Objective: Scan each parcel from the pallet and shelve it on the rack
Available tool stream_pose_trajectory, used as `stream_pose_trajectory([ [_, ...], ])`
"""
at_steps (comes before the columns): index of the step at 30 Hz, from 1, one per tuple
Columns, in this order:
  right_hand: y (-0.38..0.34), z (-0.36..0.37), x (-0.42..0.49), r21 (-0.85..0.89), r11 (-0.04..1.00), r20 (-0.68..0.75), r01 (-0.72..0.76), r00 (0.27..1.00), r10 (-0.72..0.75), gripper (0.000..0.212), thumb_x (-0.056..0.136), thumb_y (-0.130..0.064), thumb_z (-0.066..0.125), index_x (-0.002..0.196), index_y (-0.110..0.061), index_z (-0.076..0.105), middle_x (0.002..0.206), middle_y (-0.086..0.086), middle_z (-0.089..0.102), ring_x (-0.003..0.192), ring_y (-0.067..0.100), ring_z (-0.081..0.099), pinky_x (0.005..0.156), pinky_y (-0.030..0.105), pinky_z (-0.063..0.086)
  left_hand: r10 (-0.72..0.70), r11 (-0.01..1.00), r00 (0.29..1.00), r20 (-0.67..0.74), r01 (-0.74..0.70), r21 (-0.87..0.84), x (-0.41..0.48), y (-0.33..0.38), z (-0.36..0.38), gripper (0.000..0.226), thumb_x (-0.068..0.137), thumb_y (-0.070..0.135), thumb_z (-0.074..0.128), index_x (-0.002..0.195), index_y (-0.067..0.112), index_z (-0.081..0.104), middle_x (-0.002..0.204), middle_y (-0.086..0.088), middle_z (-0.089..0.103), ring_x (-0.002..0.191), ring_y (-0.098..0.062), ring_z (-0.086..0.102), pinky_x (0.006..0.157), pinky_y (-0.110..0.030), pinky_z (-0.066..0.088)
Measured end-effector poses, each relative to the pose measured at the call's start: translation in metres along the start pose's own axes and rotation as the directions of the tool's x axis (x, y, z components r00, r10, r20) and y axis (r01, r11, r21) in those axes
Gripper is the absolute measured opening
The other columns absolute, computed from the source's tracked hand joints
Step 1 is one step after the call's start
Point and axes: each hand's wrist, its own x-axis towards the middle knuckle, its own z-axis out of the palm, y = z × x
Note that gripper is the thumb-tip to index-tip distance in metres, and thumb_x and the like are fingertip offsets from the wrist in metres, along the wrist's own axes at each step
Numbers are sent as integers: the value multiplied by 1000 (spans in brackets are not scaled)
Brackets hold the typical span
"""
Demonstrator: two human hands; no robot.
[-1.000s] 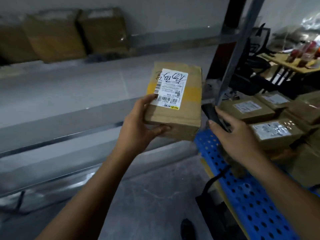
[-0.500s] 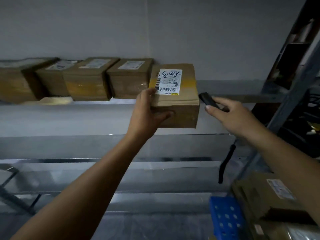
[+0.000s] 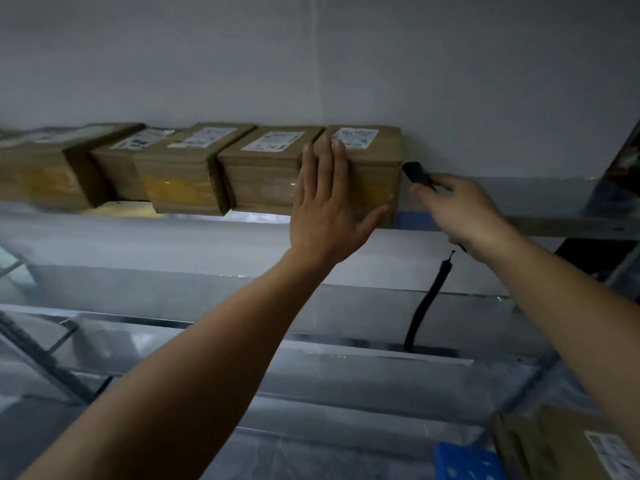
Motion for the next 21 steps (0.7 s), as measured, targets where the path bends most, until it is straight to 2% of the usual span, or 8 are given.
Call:
stream_pose_trajectory([
  [4,-4,-5,5,-13,1000,-27,7,1000,-8,55,90,-56,61,141,-34,55,132,-7,58,108,13,55,82,25,43,-16,1000,999,51,16,-3,12,5,5,119,87,84,42,162,6,-8,171,-14,-12,157,-35,-16,128,-51,-2],
  [8,2,-19,-25,-59,998,-32,7,999,-9,51,91,-53,63,138,-35,58,126,-11,62,112,12,59,87,26,46,-1,997,1000,-16,0,-80,2,6,7,116,89,82,46,162,8,-5,171,-17,-8,157,-40,-13,128,-51,-4],
  [11,20,-31,-68,-125,992,-76,0,997,-9,48,90,-49,67,136,-37,60,129,-18,64,119,6,57,100,27,46,83,959,985,-153,-121,-255,-24,6,16,105,93,70,56,163,6,11,171,-19,4,157,-43,-4,128,-52,3],
  [14,41,-42,-116,-210,971,-149,-114,985,83,51,89,-47,69,137,-35,59,128,-21,62,115,-2,54,99,22,46,164,834,965,-206,-247,-493,-72,23,42,84,97,48,67,157,2,30,168,-17,21,157,-43,7,128,-49,12],
  [16,52,-49,-150,-233,945,-187,-231,964,189,52,89,-49,69,138,-38,57,124,-27,59,112,-8,52,92,8,43,188,719,978,-91,-200,-665,-107,44,63,70,97,35,69,151,2,39,162,-16,33,156,-39,14,127,-47,17],
  [17,56,-53,-166,-253,925,-206,-284,950,235,53,89,-51,68,139,-39,56,128,-27,58,115,-7,52,93,8,43,208,674,978,-9,-150,-723,-124,56,73,64,96,31,68,148,2,43,158,-17,38,155,-38,19,126,-48,20],
  [19,65,-63,-201,-296,872,-269,-391,910,316,56,88,-54,66,141,-40,53,139,-21,56,128,-1,50,102,19,42,292,583,945,146,-55,-811,-155,81,91,55,96,27,67,141,1,50,149,-19,48,148,-37,35,120,-54,29],
  [21,69,-72,-239,-313,804,-367,-506,845,389,62,87,-59,65,144,-41,49,147,-16,51,135,3,44,106,25,39,454,454,860,233,2,-891,-178,107,102,51,96,30,66,137,3,54,141,-16,53,137,-33,47,113,-53,38],
])
